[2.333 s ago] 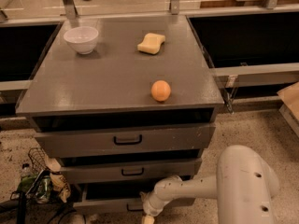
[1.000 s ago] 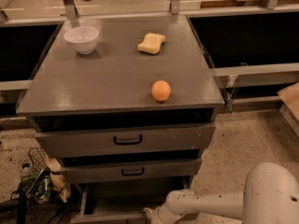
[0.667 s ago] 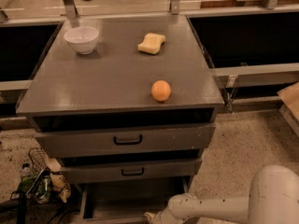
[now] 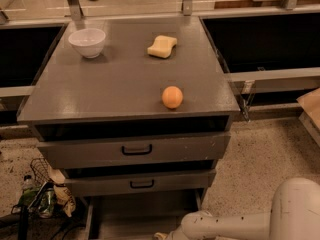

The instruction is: Open bottom drawer

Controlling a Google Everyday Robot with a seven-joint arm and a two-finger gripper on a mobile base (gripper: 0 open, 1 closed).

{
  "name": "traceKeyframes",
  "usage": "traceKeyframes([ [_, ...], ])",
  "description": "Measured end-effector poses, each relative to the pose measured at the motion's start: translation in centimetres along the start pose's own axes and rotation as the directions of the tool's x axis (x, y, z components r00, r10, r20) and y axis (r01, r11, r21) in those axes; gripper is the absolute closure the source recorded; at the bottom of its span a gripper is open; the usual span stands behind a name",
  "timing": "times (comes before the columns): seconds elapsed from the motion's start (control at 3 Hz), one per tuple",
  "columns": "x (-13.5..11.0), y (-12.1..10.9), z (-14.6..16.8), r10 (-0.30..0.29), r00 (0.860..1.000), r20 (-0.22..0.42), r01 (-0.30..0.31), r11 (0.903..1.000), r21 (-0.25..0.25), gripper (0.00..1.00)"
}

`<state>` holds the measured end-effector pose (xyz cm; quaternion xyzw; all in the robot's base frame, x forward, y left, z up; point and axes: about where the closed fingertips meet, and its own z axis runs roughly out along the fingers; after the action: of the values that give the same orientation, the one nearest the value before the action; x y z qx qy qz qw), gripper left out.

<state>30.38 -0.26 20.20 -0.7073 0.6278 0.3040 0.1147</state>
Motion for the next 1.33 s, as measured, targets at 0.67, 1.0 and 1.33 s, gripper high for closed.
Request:
traceKeyframes([
  [0.67, -0.2, -0.7, -1.3, 0.044, 0.999, -0.032, -0.04, 0.9911, 0.127, 0.0],
  [1.0, -0.2, -0.9, -1.4, 0.063, 0.998, -0.032, -0.058, 0.9875, 0.147, 0.0],
  [1.33, -0.1, -1.3, -1.4, 0.073, 0.997, -0.035, -0.066, 0.9861, 0.153, 0.0],
])
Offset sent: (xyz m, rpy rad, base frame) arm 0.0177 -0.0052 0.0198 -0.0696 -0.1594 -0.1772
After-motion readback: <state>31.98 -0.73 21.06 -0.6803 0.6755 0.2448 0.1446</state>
